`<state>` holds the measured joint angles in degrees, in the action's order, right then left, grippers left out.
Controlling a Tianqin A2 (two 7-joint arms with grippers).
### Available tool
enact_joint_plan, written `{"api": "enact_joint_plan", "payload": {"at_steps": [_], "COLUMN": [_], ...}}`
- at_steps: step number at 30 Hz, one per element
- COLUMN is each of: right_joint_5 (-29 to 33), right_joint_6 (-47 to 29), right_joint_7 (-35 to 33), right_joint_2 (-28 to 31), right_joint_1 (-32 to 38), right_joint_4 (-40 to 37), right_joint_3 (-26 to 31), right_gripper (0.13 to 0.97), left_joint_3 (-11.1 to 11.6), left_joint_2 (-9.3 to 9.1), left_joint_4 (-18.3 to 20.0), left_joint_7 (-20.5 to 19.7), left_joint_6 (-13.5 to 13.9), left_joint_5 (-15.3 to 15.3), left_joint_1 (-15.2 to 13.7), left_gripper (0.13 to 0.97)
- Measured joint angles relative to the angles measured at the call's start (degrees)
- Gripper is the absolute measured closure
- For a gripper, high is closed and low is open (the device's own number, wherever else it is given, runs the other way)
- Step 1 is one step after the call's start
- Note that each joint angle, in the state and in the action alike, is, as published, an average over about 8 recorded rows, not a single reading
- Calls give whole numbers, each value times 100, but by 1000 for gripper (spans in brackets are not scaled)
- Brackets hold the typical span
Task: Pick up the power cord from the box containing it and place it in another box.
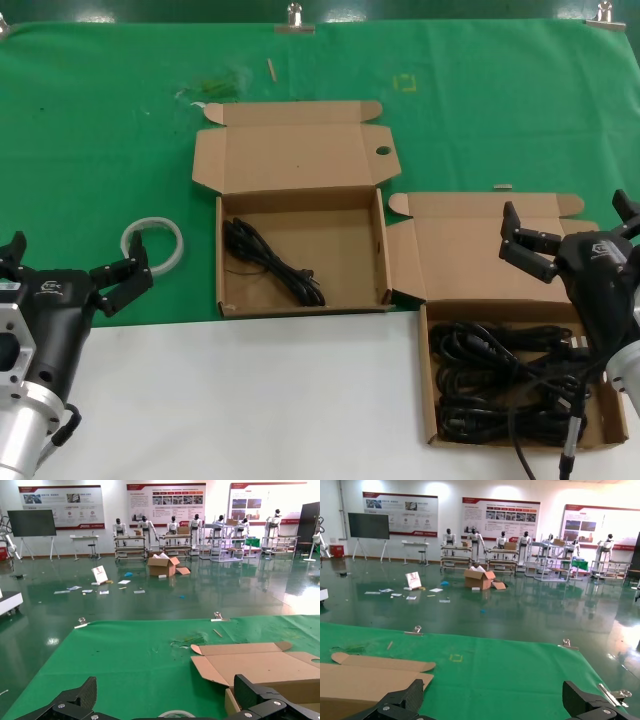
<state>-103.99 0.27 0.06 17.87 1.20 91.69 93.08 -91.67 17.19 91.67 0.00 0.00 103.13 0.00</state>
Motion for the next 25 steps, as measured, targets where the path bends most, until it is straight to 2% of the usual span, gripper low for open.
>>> {"api": "enact_joint_plan", "payload": {"at_steps": [25], "right_joint_5": [0], "right_joint_6": [0], "right_joint_7": [0], "right_joint_2": [0], "right_joint_1": [0], "right_joint_4": [0], "right_joint_3": [0], "right_gripper": [129], "left_joint_3": [0], "left_joint_2": [0], "left_joint_4": [0], "left_joint_7": [0], "left_joint_6": [0], "left_joint_5": [0], "left_joint_1": [0], "left_gripper": [132]}}
